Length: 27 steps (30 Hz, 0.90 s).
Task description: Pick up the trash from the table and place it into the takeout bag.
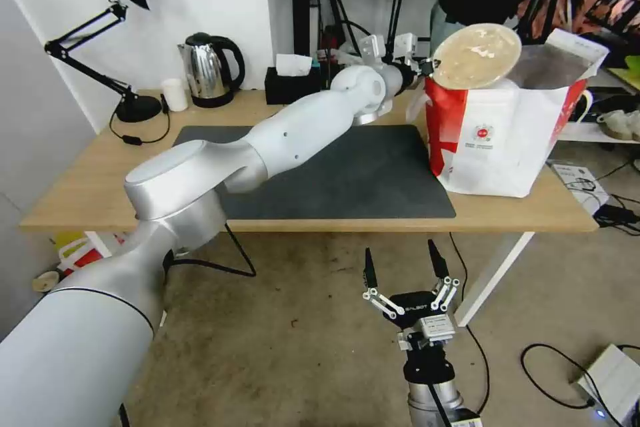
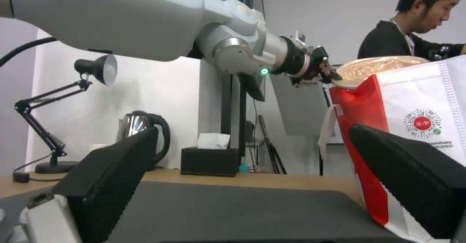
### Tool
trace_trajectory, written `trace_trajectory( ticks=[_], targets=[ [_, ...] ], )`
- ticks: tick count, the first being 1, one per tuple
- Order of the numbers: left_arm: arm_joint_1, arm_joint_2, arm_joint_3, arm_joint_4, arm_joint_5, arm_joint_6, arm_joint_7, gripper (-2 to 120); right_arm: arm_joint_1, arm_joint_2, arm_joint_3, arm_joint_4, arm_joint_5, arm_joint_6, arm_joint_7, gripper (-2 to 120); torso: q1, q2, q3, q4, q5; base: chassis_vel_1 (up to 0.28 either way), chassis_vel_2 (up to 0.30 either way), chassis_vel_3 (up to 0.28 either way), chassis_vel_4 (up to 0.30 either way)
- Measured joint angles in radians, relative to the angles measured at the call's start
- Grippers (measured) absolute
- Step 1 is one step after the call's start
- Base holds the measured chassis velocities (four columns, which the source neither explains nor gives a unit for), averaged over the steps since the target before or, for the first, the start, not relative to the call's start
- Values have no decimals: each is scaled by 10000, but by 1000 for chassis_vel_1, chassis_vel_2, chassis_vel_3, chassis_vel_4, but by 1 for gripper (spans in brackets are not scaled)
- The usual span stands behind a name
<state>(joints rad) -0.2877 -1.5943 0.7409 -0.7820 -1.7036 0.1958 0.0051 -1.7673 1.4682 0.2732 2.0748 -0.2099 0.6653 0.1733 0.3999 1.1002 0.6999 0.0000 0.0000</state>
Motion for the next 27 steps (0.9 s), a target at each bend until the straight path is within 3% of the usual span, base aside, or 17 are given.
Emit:
trace_trajectory(
  ticks=[8, 27],
  targets=[
    [-23, 1, 117, 39, 139, 122, 169, 1, 0, 0, 0, 0, 0, 0, 0, 100, 1, -1, 0, 0, 0, 0, 0, 0, 0],
    [-220, 9, 145, 54, 209, 120, 267, 72, 0, 0, 1, 0, 0, 0, 0, 100, 0, -3, 1, 0, 1, 0, 0, 0, 0]
  ],
)
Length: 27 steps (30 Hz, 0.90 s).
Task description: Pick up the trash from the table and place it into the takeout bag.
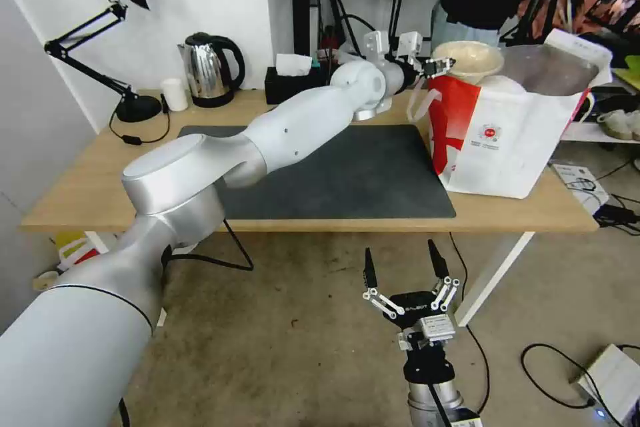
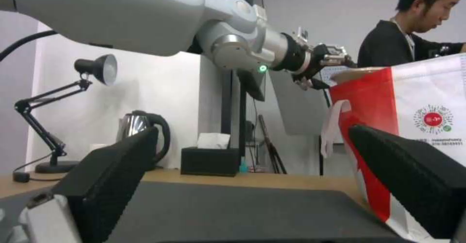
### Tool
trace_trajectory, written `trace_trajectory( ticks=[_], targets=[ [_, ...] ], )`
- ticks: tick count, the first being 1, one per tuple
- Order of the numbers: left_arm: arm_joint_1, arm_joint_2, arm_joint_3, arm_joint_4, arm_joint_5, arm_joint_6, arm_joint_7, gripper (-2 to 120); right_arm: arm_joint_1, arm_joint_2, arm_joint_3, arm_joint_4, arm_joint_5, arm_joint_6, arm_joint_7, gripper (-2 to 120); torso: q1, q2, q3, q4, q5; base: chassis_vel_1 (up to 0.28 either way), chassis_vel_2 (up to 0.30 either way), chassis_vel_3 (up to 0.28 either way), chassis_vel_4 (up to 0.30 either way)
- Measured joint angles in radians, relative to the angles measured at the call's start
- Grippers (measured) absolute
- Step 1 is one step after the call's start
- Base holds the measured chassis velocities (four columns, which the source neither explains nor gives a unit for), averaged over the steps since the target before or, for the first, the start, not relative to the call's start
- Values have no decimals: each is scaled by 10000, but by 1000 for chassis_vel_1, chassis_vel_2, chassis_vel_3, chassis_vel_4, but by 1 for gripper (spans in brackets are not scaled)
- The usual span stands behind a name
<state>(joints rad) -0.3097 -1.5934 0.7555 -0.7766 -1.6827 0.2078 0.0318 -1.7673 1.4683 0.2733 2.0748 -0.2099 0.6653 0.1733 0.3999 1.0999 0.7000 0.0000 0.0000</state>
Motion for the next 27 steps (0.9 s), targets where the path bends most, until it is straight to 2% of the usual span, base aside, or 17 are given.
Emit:
trace_trajectory(
  ticks=[1, 4, 5, 7, 27],
  targets=[
    [0, 0, 0, 0, 0, 0, 0, 72, 0, 0, 0, 0, 0, 0, 0, 100, 0, 0, 0, 0, 0, 0, 0, 0, 0],
    [-31, 0, 4, -42, -7, 22, 0, 85, 0, 0, 0, 0, 0, 0, 0, 100, 0, 0, 0, 0, 0, 0, 0, 0, 0],
    [-31, 0, 4, -42, -7, 22, 0, 85, 0, 0, 0, 0, 0, 0, 0, 100, 0, 0, 0, 0, 0, 0, 0, 0, 0],
    [-58, 5, 0, -97, -20, 57, -28, 99, 0, 0, 0, 0, -1, 0, 0, 100, 1, 0, 0, 0, 0, 0, 0, 0, 0],
    [-325, 157, -84, -585, -190, 488, -425, 100, 0, 0, 0, 0, 0, 0, 0, 100, 1, 0, 0, 0, 0, 0, 0, 0, 0]
  ],
)
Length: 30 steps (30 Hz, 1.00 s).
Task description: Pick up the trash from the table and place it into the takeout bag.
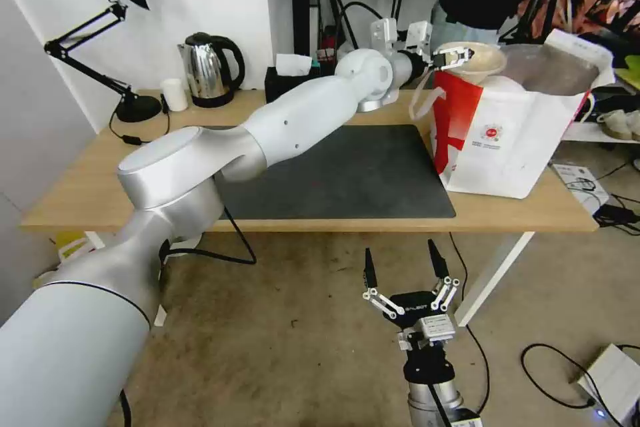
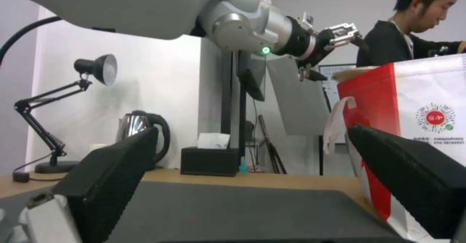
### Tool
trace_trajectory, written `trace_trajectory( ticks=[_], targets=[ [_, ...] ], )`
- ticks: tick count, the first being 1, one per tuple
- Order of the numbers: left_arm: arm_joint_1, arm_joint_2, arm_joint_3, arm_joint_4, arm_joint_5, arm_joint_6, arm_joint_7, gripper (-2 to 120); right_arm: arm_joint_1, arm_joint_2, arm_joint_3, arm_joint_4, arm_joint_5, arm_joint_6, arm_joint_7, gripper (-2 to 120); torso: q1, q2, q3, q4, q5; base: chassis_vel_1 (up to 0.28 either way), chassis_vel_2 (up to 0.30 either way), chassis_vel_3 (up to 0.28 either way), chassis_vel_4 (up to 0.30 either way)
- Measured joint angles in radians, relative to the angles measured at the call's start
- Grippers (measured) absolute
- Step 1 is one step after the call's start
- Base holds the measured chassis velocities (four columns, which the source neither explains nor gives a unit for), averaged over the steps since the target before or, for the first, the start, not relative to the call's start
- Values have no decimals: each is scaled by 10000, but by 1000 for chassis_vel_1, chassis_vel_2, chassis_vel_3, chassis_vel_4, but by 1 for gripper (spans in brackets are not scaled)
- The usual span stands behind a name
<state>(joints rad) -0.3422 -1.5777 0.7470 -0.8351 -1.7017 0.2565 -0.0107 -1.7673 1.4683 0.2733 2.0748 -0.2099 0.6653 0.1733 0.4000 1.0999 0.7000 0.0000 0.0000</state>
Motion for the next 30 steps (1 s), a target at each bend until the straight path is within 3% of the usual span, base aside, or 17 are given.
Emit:
trace_trajectory(
  ticks=[15, 22, 30],
  targets=[
    [-48, 1534, -118, -1794, -169, 636, -1517, 100, 1, 0, 0, 0, 0, 0, 0, 100, -1, 0, 0, -1, 0, 0, 0, 0, 0],
    [54, 2223, -585, -2579, -215, 641, -1860, 100, 0, 0, 0, -1, 0, 0, 0, 100, -1, 0, 0, 2, -1, 0, 0, 0, 0],
    [342, 3568, -1282, -3897, -108, 356, -2133, 100, 0, 0, 0, 0, 0, 1, 0, 100, -1, 1, 0, -2, -1, 0, 0, 0, 0]
  ],
)
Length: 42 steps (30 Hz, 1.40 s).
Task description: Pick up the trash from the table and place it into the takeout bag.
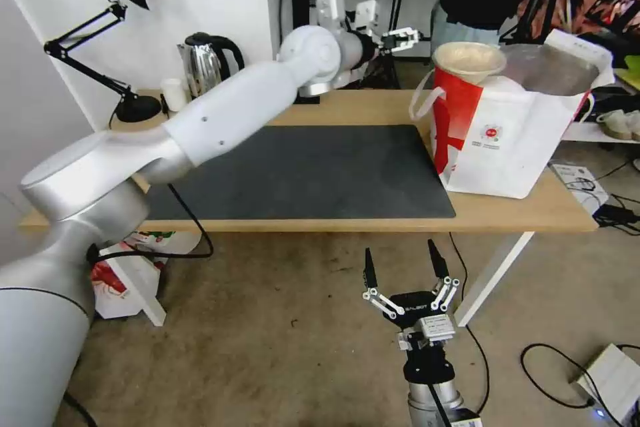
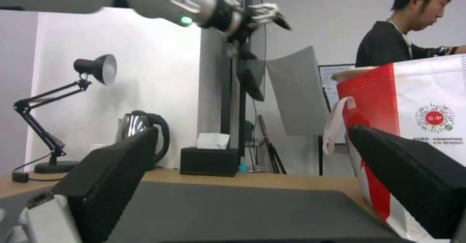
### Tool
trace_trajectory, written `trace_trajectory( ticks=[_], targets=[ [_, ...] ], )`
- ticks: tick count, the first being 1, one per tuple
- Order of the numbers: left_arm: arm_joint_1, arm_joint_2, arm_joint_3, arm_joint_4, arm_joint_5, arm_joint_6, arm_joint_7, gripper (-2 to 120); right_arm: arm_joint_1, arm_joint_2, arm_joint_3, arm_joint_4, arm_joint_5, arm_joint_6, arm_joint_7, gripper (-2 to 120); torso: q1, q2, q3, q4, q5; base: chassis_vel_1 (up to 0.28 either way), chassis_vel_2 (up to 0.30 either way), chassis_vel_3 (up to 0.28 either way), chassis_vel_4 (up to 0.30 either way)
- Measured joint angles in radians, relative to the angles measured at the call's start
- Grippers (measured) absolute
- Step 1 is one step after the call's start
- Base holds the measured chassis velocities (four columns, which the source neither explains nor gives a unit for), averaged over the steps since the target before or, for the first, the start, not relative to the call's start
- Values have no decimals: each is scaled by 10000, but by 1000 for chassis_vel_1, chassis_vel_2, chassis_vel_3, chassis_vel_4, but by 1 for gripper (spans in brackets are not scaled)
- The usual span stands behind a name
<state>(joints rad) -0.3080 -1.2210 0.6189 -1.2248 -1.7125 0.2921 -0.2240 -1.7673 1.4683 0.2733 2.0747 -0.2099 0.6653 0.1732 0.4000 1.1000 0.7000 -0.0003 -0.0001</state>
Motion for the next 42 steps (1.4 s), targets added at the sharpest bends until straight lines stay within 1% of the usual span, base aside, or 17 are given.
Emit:
trace_trajectory(
  ticks=[5, 6, 9, 11, 14, 15, 18, 19, 21, 22, 24, 27, 30, 31, 35, 36, 42],
  targets=[
    [655, 1550, -782, -1797, 525, -345, -58, 100, 0, 0, 0, 0, -1, 0, 1, 100, 0, 0, 0, 4, -1, 0, 0, 0, 0],
    [655, 1550, -782, -1797, 525, -345, -58, 100, 0, 0, 0, 0, -1, 0, 1, 100, 0, 0, 0, 4, -1, 0, 0, 0, 0],
    [1663, 3200, -2055, -3390, 1134, -639, -41, 100, 0, 0, -1, -1, -1, 0, 2, 100, 0, 0, -1, 6, -2, 0, 0, 0, 0],
    [2060, 3634, -2455, -3792, 1357, -744, -12, 100, 0, 0, -1, -1, -1, 0, 2, 100, -1, 1, -1, 8, -3, 0, 0, 0, 0],
    [3955, 4966, -3953, -5319, 2525, -1228, 130, 100, -1, 0, -1, -1, -1, 0, 1, 100, 0, 2, -1, 7, -3, 0, 0, 0, 0],
    [3955, 4966, -3953, -5319, 2525, -1228, 130, 100, -1, 0, -1, -1, -1, 0, 1, 100, 0, 2, -1, 7, -3, 0, 0, 0, 0],
    [6327, 5731, -6297, -6823, 3302, -1629, 163, 100, -1, 0, -1, -2, 0, 0, 2, 100, -1, 3, -3, -2, -2, 0, 0, 0, 0],
    [6327, 5731, -6297, -6823, 3302, -1629, 163, 100, -1, 0, -1, -2, 0, 0, 2, 100, -1, 3, -3, -2, -2, 0, 0, 0, 0],
    [8224, 6192, -7660, -7410, 4206, -2149, 484, 100, -1, 0, -2, -2, 0, 0, 1, 100, -2, 3, -3, 6, -3, 0, 0, 0, 0],
    [8224, 6192, -7660, -7410, 4206, -2149, 484, 100, -1, 0, -2, -2, 0, 0, 1, 100, -2, 3, -3, 6, -3, 0, 0, 0, 0],
    [9891, 6498, -8853, -7622, 4901, -2599, 905, 100, -1, 0, -2, -3, 0, 0, 1, 100, -2, 2, -2, 7, -4, 0, 0, 0, 0],
    [10724, 6485, -9635, -7784, 5124, -2725, 993, 100, 0, 0, -2, -3, 0, 0, 0, 100, -1, 3, -2, 3, -3, 0, 0, 0, 0],
    [12551, 5890, -11043, -8319, 6491, -3176, 1155, 100, 0, 0, -2, -3, 0, 0, 1, 100, -1, 2, -1, 0, -3, 0, 0, 0, 0],
    [12551, 5890, -11043, -8319, 6491, -3176, 1155, 100, 0, 0, -2, -3, 0, 0, 1, 100, -1, 2, -1, 0, -3, 0, 0, 0, 0],
    [14764, 4413, -12247, -9392, 8428, -3711, 1191, 100, -1, 0, -2, -2, -1, 0, 1, 100, -2, 3, -2, 1, -1, 0, 0, 0, 0],
    [14764, 4413, -12247, -9392, 8428, -3711, 1191, 100, -1, 0, -2, -2, -1, 0, 1, 100, -2, 3, -2, 1, -1, 0, 0, 0, 0],
    [16729, 2361, -12626, -10170, 11445, -4577, 1272, 100, -1, 0, -2, 0, -1, 0, 0, 100, 0, 1, -1, 5, 4, 0, 0, 0, 0]
  ],
)
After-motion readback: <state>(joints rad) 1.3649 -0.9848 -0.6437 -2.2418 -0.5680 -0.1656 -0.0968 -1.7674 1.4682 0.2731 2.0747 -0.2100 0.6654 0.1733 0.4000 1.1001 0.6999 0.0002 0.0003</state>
